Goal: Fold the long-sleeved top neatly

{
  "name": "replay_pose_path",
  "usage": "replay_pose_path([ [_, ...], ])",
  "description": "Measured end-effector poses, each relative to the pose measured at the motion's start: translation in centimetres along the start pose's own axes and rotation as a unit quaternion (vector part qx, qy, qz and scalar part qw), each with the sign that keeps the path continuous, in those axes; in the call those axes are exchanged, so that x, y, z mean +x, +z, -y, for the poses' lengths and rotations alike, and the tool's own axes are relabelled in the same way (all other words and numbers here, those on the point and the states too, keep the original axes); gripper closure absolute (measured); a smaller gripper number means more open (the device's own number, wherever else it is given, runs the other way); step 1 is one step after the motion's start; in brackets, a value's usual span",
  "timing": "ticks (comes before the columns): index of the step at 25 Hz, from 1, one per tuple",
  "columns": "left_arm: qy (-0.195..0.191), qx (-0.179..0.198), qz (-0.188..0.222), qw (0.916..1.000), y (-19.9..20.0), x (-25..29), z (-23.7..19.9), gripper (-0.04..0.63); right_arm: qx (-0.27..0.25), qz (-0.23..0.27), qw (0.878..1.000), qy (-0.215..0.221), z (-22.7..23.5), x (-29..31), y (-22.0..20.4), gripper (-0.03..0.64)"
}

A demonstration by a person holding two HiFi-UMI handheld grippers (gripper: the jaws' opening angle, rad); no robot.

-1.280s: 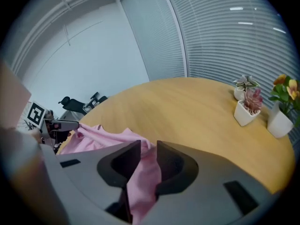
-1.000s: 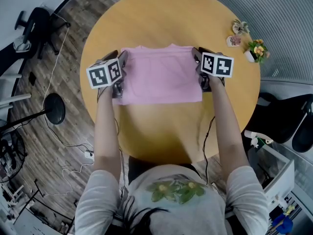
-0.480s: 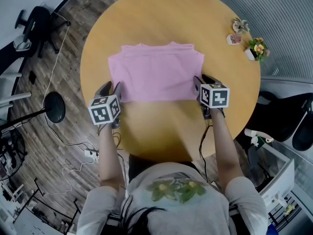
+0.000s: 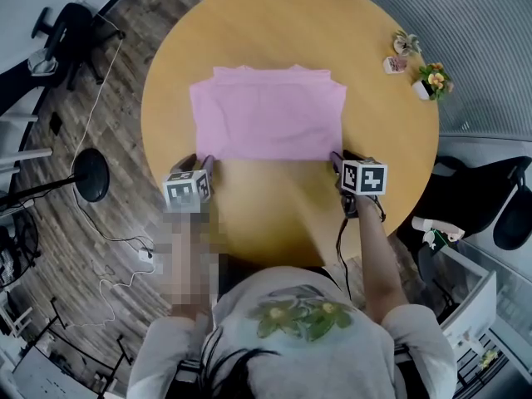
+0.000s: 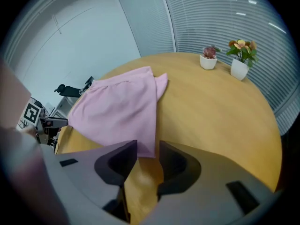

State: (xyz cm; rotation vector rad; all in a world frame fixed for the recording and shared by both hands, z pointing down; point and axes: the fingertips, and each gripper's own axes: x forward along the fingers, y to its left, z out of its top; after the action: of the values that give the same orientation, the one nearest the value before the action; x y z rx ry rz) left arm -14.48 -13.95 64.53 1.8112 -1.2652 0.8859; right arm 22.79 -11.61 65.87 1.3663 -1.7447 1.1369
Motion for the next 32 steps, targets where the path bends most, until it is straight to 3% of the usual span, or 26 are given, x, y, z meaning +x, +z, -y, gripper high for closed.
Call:
replay_pose_path([
  [4, 0.024, -0.002, -0.017, 0.9996, -1.1, 0.7, -1.0, 0.454, 0.003, 0.007, 1.0, 0.0, 0.1, 0.5, -1.1, 0.475],
  [9, 0.065, 0.013, -0.026, 0.9975, -2.1, 0.4, -1.8, 0.574, -0.001, 0.015, 1.0, 0.003, -0.1, 0.3, -1.8, 0.549],
  [17, 0.076, 0.029, -0.031, 0.9962, -3.6, -0.7, -2.6, 0.585, 0.004, 0.01, 1.0, 0.001, -0.5, -0.9, -4.4, 0.558],
  [22, 0.077, 0.042, -0.038, 0.9954, -5.5, -2.0, -3.8, 0.585, 0.002, -0.013, 0.999, 0.034, -2.1, -2.2, -8.0, 0.558],
  [28, 0.103, 0.021, -0.04, 0.9937, -7.1, -3.3, -6.3, 0.591, -0.023, -0.019, 0.999, 0.046, -3.7, -3.9, -11.3, 0.558],
  [32, 0.099, 0.013, -0.029, 0.9945, -7.7, -4.4, -6.1, 0.591, -0.041, -0.023, 0.998, 0.045, -4.8, -4.4, -12.5, 0.558],
])
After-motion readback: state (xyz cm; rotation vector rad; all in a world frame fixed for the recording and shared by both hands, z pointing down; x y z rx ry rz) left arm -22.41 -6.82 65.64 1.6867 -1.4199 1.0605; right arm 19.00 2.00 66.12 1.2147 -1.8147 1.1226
